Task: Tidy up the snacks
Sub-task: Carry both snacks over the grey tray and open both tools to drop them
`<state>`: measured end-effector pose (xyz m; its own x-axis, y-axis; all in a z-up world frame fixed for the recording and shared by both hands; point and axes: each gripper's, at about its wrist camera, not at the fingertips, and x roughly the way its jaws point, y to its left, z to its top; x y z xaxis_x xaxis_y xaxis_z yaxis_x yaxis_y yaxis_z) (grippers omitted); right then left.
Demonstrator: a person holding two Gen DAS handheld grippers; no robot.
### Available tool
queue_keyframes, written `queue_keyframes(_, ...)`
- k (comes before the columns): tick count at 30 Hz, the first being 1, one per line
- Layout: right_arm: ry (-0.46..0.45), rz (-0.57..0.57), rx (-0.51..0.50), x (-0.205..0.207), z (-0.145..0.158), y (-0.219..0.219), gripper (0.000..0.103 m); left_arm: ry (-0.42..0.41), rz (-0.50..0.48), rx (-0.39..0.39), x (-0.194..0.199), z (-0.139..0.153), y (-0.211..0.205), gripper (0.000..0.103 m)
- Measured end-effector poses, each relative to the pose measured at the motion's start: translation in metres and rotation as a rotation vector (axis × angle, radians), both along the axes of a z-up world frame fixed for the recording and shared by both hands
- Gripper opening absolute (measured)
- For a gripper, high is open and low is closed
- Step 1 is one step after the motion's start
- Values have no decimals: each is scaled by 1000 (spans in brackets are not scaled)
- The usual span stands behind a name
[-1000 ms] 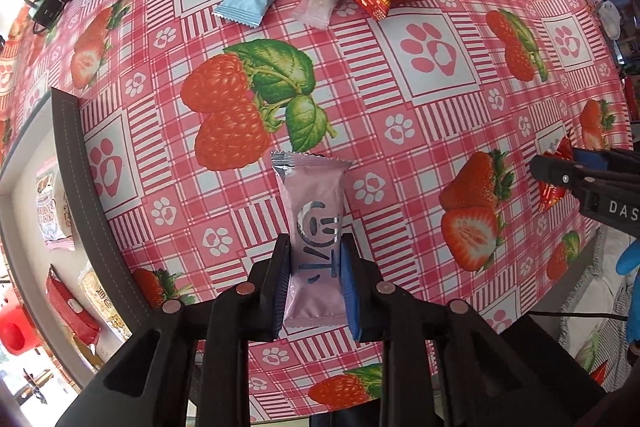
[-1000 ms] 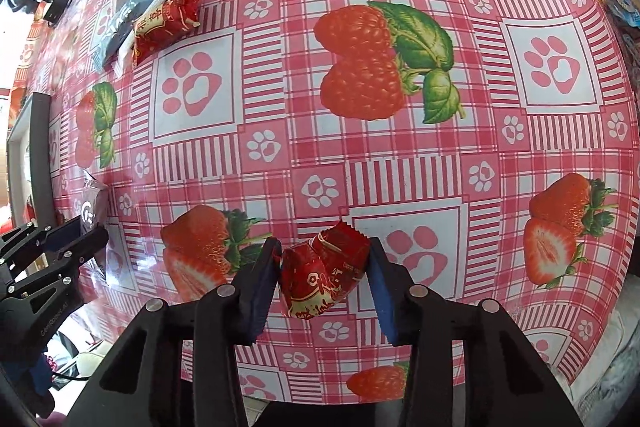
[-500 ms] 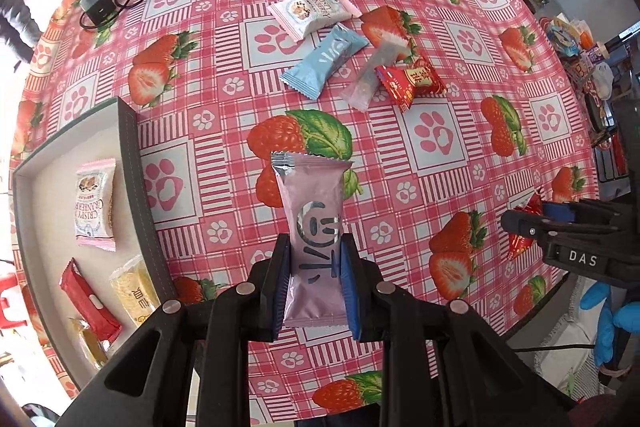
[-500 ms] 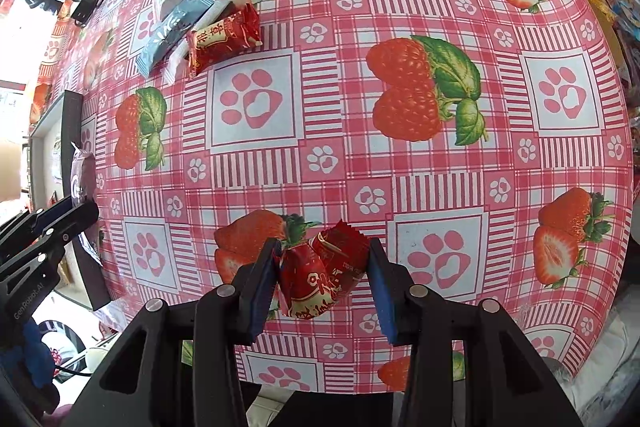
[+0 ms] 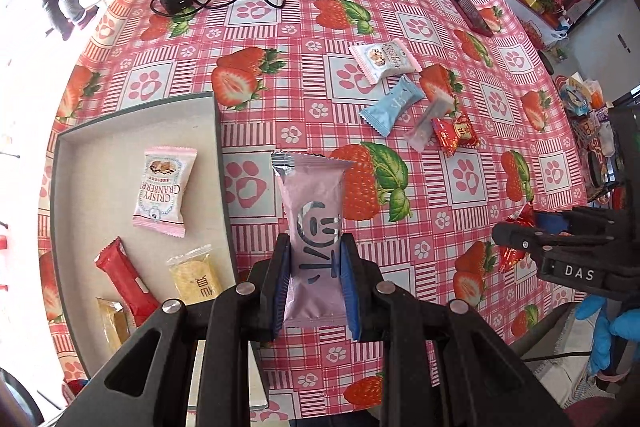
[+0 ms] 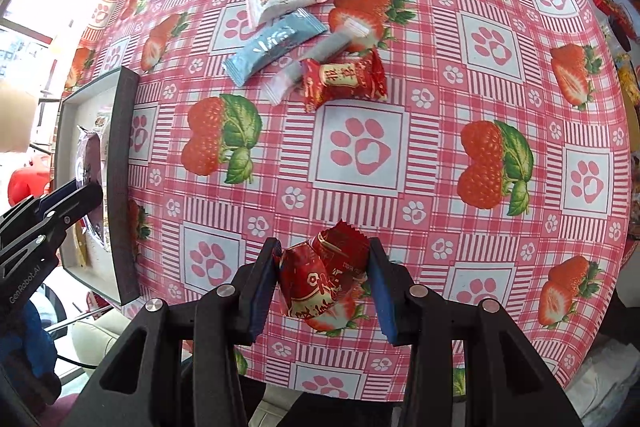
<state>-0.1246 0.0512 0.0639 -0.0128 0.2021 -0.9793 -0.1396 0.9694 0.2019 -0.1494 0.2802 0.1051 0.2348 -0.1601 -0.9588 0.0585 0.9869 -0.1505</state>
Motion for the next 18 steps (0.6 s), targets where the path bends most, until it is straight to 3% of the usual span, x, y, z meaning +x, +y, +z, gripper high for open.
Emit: queue_keyframes(18, -43, 235, 78, 22, 33, 155, 45, -10, 174, 11, -18, 0, 105, 26)
